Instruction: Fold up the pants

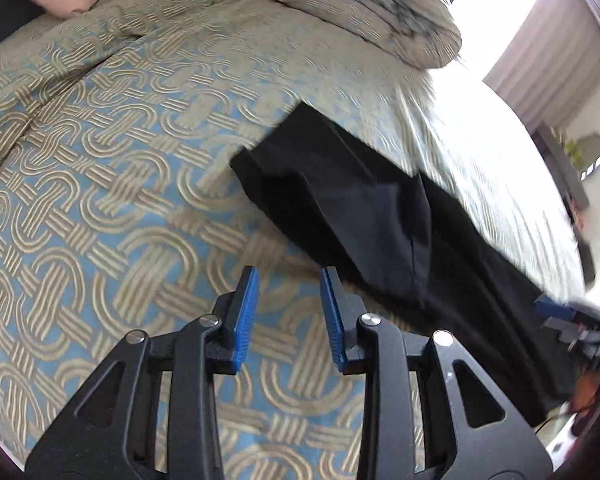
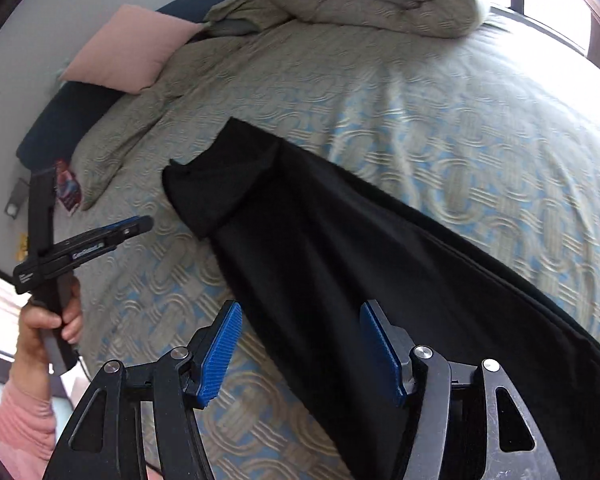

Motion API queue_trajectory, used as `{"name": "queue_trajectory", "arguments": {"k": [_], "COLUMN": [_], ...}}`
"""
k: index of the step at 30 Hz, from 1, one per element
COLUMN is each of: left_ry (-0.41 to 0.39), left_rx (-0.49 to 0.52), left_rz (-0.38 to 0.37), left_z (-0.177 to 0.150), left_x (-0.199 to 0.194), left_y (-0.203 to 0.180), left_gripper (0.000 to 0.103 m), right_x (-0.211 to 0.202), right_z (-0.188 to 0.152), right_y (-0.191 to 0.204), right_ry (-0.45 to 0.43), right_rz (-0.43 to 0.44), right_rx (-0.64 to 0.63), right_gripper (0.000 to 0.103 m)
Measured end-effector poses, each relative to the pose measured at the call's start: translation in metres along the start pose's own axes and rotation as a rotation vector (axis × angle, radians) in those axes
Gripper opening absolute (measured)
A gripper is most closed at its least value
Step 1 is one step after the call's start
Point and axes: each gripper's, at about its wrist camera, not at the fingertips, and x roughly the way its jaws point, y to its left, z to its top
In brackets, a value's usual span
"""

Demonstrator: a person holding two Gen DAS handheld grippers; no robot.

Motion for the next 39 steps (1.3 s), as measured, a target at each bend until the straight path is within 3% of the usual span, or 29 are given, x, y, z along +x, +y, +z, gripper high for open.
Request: {"name": "queue_trajectory", "arguments": {"k": [5, 7, 12, 21, 24, 27, 30, 33, 36, 37, 39], "left_ry": [-0.003, 0.023, 0.068, 0.063, 0.041, 0.015, -0.008, 0.002, 0.009, 0.006, 0.004], "left_rx": [-0.091, -0.11, -0.134, -0.069, -0.09, -0.063, 0.006, 0.055, 0.108, 0.121, 0.147], "left_rz": [-0.06, -0.096, -0.078, 0.216, 0.194, 0.161, 0.103, 0.028, 0.003, 0.003, 0.0], "left_z": [0.044, 0.058, 0.074, 0.047, 0.036, 0.028, 0.025, 0.022, 0.017, 0.016, 0.014], "left_x": [0.023, 0.035, 0.061, 0.043, 0.031, 0.02, 0.014, 0.016, 0.021, 0.02, 0.022], "left_y": [0.021, 0.024, 0.032, 0.066, 0.073, 0.063, 0.043, 0.024, 0.008, 0.006, 0.003], "left_gripper": [0.033, 0.034, 0.034, 0.034, 0.034, 0.034, 0.034, 0.034, 0.034, 0.034, 0.034], "right_x": [0.062, 0.079, 0.091, 0.105, 0.111, 0.13, 0.141, 0.135, 0.111, 0.104, 0.092], "right_z": [0.033, 0.04, 0.05, 0.072, 0.08, 0.092, 0.109, 0.149, 0.188, 0.197, 0.201], "right_y": [0.026, 0.036, 0.046, 0.045, 0.055, 0.072, 0.075, 0.069, 0.063, 0.06, 0.06], "right_ry": [0.101, 0.131, 0.155, 0.144, 0.15, 0.215, 0.24, 0.126, -0.097, -0.125, -0.112], "right_rz": [0.149, 0.167, 0.202, 0.2, 0.133, 0.109, 0.15, 0.182, 0.061, 0.015, 0.015], "right_rx": [0.089, 0.094, 0.076, 0.108, 0.039, -0.046, -0.025, 0.02, 0.047, 0.054, 0.019], "right_gripper": [0.063, 0.063, 0.063, 0.063, 0.063, 0.063, 0.063, 0.063, 0.063, 0.063, 0.063]}}
